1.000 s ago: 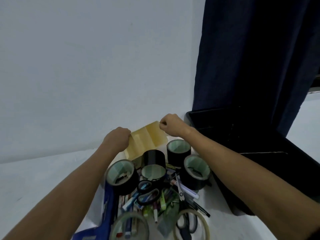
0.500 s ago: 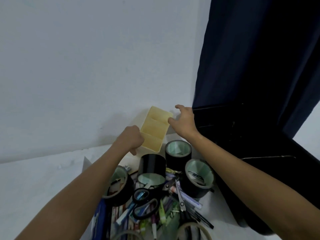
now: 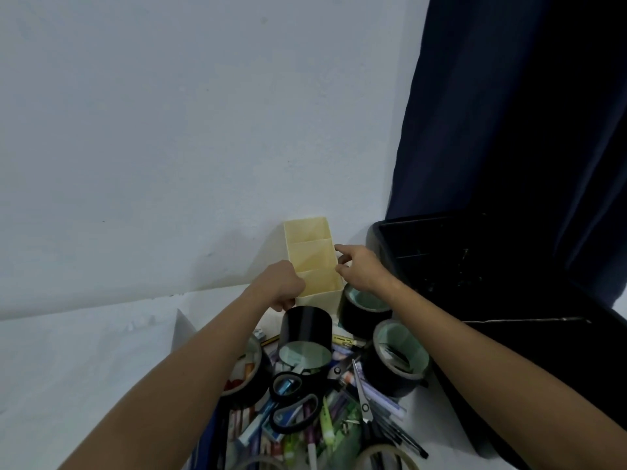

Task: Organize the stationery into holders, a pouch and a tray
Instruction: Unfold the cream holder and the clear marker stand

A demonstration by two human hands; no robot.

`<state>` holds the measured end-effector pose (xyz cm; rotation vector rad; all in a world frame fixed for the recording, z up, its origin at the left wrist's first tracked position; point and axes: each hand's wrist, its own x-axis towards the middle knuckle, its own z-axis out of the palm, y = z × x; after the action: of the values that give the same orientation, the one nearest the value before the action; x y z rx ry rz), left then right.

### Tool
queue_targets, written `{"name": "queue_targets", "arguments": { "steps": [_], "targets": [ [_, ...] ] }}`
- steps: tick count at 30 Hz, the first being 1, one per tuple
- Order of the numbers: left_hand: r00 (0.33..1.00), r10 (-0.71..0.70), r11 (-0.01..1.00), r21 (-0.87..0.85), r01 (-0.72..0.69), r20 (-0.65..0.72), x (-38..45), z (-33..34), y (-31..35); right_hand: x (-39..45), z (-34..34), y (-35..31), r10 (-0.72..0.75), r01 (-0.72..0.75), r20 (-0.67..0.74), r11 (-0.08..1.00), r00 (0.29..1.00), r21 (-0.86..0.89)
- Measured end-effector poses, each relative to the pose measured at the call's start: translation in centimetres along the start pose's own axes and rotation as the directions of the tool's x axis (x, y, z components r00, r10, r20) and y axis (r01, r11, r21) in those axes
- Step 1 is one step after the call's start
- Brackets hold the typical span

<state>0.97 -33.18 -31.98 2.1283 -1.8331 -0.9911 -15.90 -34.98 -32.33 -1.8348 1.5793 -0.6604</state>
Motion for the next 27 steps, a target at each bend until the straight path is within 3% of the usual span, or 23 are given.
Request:
{"name": "queue_targets", "arguments": {
  "steps": [12, 15, 17, 22, 27],
  "targets": [
    [0.999, 0.023, 0.997, 0.077, -0.027, 0.047, 0.6, -0.3, 0.3, 0.8, 0.7, 0.7, 0.060, -0.055, -0.082, 0.997, 0.995, 0.057],
    [0.998, 0.052, 0.993, 0.108, -0.055, 0.030, 0.0, -1.1, -0.4, 0.2, 0.7, -0.2, 0.038, -0.045, -0.148, 0.998, 0.988, -0.046],
    [0.997, 0.073, 0.992, 0.105, -0.069, -0.032, -1.0, -2.8, -0.9, -0.2, 0.8, -1.6, -0.063, 0.040, -0.161, 0.989, 0.985, -0.139],
    [0.954, 0.054, 0.998, 0.036, -0.045, -0.295, -6.6, -9.0, -5.1, -2.2, 2.8, -8.0, -0.315, 0.320, 0.062, 0.942, 0.947, -0.105],
    [0.869, -0.155, 0.988, -0.092, 0.126, -0.470, -13.5, -11.7, -13.7, -5.4, 7.2, -13.8, -0.349, 0.400, 0.448, 0.916, 0.823, -0.021]
  ]
}}
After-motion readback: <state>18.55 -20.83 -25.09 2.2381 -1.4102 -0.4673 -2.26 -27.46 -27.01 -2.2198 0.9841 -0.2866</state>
